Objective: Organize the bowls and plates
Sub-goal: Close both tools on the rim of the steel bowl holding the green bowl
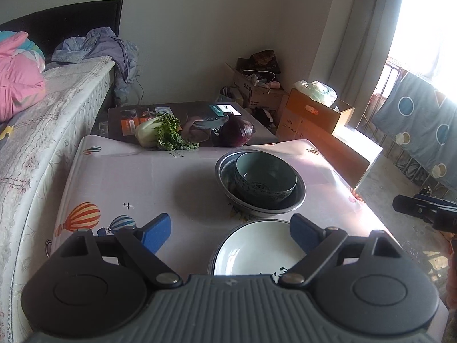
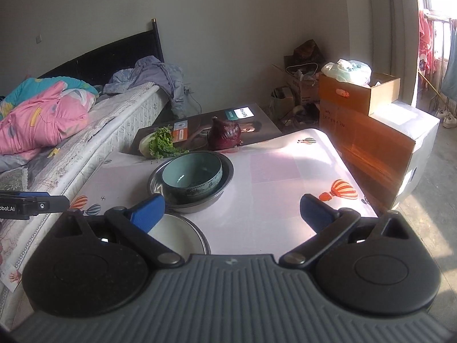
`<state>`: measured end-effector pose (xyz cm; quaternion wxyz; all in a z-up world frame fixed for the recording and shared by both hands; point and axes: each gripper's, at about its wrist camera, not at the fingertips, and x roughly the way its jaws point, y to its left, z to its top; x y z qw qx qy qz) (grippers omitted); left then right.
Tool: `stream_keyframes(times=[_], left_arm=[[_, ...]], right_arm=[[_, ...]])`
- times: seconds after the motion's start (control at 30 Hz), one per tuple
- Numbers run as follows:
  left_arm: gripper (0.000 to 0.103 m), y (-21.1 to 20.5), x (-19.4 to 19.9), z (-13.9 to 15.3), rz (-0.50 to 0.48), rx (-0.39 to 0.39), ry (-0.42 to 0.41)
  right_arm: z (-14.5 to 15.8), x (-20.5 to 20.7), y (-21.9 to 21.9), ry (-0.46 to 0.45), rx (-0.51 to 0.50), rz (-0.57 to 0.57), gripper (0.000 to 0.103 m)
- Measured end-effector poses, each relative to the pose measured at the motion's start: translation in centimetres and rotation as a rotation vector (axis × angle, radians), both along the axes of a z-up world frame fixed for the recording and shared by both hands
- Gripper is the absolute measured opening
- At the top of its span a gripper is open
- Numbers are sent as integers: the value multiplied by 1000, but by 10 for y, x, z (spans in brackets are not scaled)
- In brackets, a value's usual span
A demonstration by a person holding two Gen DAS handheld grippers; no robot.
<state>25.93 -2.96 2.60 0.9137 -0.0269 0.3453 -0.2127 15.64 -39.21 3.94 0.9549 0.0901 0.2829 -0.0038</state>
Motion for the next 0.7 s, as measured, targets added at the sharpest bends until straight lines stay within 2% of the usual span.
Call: stream_keyframes(times=[0.1,0.2,0.27,0.37,0.47,0.7], left_arm=[[85,-14,34,-6,-4,2,27],[74,-29,64,-16,-4,18,58],[63,-37,81,-26,-4,25,84],[56,-45,100,-36,7,21,112],[54,-54,113,-45,7,31,118],[50,-78,129,-60,-14,119,127]], right_arm=[[-12,39,-6,34,25,23,96],[-27,77,-12,73,59,39,83],[-40,101,-21,101,118,50,70],[-56,131,-29,137,178,62,56],[-72,153,-31,169,214,72,51],[-101,182,-32,225,272,95,38]])
